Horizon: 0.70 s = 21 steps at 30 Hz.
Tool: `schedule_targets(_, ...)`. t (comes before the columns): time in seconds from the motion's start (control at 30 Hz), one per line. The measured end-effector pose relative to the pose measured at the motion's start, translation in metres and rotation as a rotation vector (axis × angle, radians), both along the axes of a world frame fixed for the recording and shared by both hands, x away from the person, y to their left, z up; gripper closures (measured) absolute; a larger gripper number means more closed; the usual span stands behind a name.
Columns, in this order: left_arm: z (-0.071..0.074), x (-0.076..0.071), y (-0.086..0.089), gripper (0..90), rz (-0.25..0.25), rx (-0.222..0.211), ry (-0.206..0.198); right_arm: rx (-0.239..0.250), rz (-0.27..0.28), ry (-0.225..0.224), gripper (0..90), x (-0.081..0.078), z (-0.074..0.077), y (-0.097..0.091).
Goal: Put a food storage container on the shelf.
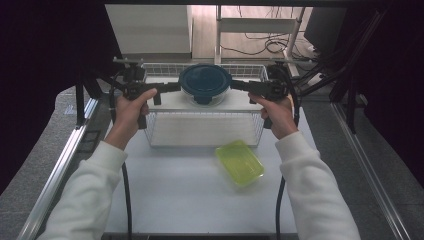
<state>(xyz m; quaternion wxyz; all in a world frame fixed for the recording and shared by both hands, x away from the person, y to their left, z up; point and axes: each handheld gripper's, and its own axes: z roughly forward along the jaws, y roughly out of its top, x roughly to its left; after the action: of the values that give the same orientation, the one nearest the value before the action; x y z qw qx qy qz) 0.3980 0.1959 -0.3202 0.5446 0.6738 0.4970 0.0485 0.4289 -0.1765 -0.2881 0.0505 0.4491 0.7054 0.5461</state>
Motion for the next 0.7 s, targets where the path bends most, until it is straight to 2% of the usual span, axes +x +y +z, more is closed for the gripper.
schedule_targets(0.03,0.0,0.0,0.0,17.2,0.0,0.0,0.0,0.0,0.0,0.0,16.1,0.0,0.0,0.0)
schedule_targets(0.07,-0.006,-0.015,0.002,17.3,-0.005,0.029,-0.021,-0.01,0.022,-0.034,18.6,-0.014,-0.001,-0.008)
schedule_targets(0.1,-0.009,-0.023,0.004,17.3,-0.008,0.044,-0.034,-0.012,0.032,-0.044,19.0,-0.021,-0.002,-0.011)
schedule_targets(0.13,-0.009,-0.023,0.004,17.3,-0.008,0.044,-0.034,-0.012,0.032,-0.044,19.0,-0.021,-0.002,-0.011)
schedule_targets(0.17,-0.014,-0.033,0.005,17.4,-0.011,0.056,-0.043,-0.054,0.046,-0.078,20.6,-0.038,-0.003,-0.019)
schedule_targets(0.2,-0.02,-0.047,0.006,17.5,-0.023,0.072,-0.054,-0.069,0.05,-0.092,21.1,-0.044,-0.003,-0.021)
schedule_targets(0.27,-0.027,-0.061,0.007,18.0,-0.036,0.089,-0.063,-0.095,0.063,-0.12,22.2,-0.058,-0.008,-0.028)
schedule_targets(0.3,-0.03,-0.068,0.007,18.4,-0.042,0.099,-0.064,-0.107,0.07,-0.124,22.5,-0.064,-0.011,-0.031)
schedule_targets(0.33,-0.03,-0.068,0.007,18.5,-0.042,0.099,-0.064,-0.107,0.07,-0.124,22.5,-0.064,-0.011,-0.031)
schedule_targets(0.37,-0.038,-0.079,0.007,18.6,-0.061,0.115,-0.064,-0.129,0.073,-0.134,23.1,-0.076,-0.02,-0.036)
schedule_targets(0.43,-0.042,-0.084,0.006,18.5,-0.067,0.123,-0.06,-0.134,0.076,-0.135,23.3,-0.081,-0.025,-0.039)
schedule_targets(0.47,-0.046,-0.089,0.005,17.5,-0.069,0.134,-0.057,-0.137,0.081,-0.134,23.6,-0.091,-0.037,-0.043)
schedule_targets(0.5,-0.051,-0.094,0.004,17.5,-0.065,0.146,-0.053,-0.137,0.081,-0.134,23.6,-0.091,-0.037,-0.043)
schedule_targets(0.53,-0.056,-0.098,0.004,16.9,-0.058,0.155,-0.047,-0.147,0.088,-0.133,23.9,-0.099,-0.05,-0.045)
schedule_targets(0.57,-0.063,-0.103,0.003,16.9,-0.054,0.157,-0.041,-0.147,0.088,-0.133,23.9,-0.099,-0.05,-0.045)
schedule_targets(0.6,-0.072,-0.108,0.002,16.9,-0.058,0.168,-0.035,-0.173,0.093,-0.129,24.4,-0.105,-0.062,-0.047)
schedule_targets(0.7,-0.083,-0.114,0.0,17.1,-0.058,0.182,-0.024,-0.203,0.096,-0.115,24.7,-0.114,-0.081,-0.049)
